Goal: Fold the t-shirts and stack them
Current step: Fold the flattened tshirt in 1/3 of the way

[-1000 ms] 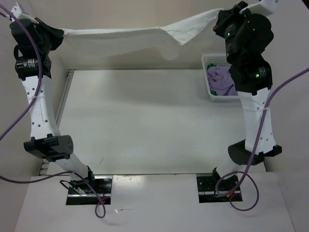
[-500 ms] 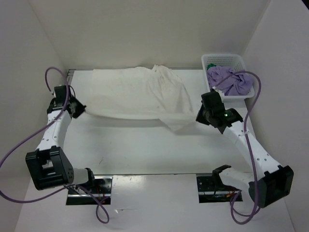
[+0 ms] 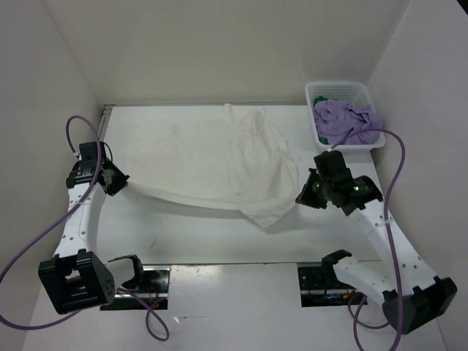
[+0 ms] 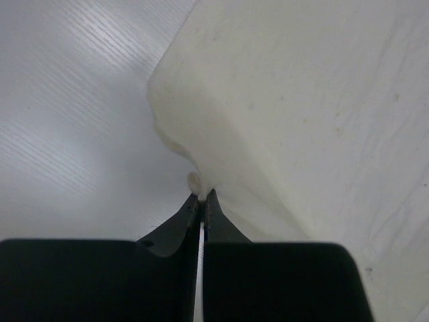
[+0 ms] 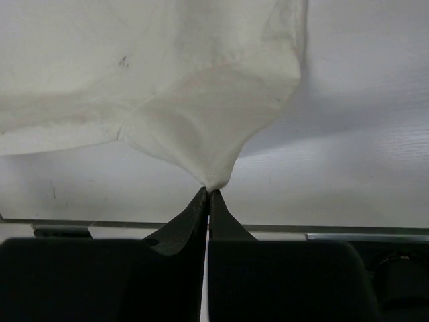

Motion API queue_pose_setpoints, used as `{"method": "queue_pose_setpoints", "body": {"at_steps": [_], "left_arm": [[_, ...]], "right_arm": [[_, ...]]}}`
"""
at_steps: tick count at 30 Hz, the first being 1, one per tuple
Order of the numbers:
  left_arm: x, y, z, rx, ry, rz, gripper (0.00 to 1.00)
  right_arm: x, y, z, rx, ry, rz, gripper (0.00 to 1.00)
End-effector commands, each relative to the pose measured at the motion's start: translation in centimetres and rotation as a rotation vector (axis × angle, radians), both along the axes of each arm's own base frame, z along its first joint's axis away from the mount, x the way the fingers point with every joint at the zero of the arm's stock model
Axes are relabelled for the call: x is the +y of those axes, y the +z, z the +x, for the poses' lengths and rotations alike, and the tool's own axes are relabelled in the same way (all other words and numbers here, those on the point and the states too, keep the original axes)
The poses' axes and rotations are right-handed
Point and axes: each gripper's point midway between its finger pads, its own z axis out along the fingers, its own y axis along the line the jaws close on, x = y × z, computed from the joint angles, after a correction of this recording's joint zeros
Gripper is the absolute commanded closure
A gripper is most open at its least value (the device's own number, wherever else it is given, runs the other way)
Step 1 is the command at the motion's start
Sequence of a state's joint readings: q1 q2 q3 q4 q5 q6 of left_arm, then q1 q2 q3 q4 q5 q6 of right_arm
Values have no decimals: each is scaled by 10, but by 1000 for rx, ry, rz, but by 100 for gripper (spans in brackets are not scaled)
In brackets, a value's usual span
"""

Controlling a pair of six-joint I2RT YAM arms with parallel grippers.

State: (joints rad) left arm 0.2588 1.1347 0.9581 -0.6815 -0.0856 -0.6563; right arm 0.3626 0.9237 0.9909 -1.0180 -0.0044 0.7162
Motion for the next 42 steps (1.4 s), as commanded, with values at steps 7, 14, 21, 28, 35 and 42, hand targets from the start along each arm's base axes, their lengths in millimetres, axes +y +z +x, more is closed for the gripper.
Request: {"method": "queue_pose_setpoints", "body": {"at_steps": [7, 14, 21, 28, 35, 42], "left_arm": [[22, 3, 55, -74, 51, -1, 100], [33, -25, 101, -57, 72, -35, 100], [41, -47, 130, -22, 80, -50, 100], [46, -75, 138, 29, 88, -54, 86], [71, -56, 121, -10, 165, -50, 25], [43, -68, 49, 17, 159, -120, 50]], "right_arm": [[31, 26, 142, -163, 45, -116, 100], [23, 18, 242, -203, 12, -245, 100], [31, -20, 309, -156, 12, -275, 100], [43, -33, 351, -184, 7, -267, 100], [46, -35, 362, -185, -16, -260, 71], [9, -43, 282, -155, -120, -189, 82]]}}
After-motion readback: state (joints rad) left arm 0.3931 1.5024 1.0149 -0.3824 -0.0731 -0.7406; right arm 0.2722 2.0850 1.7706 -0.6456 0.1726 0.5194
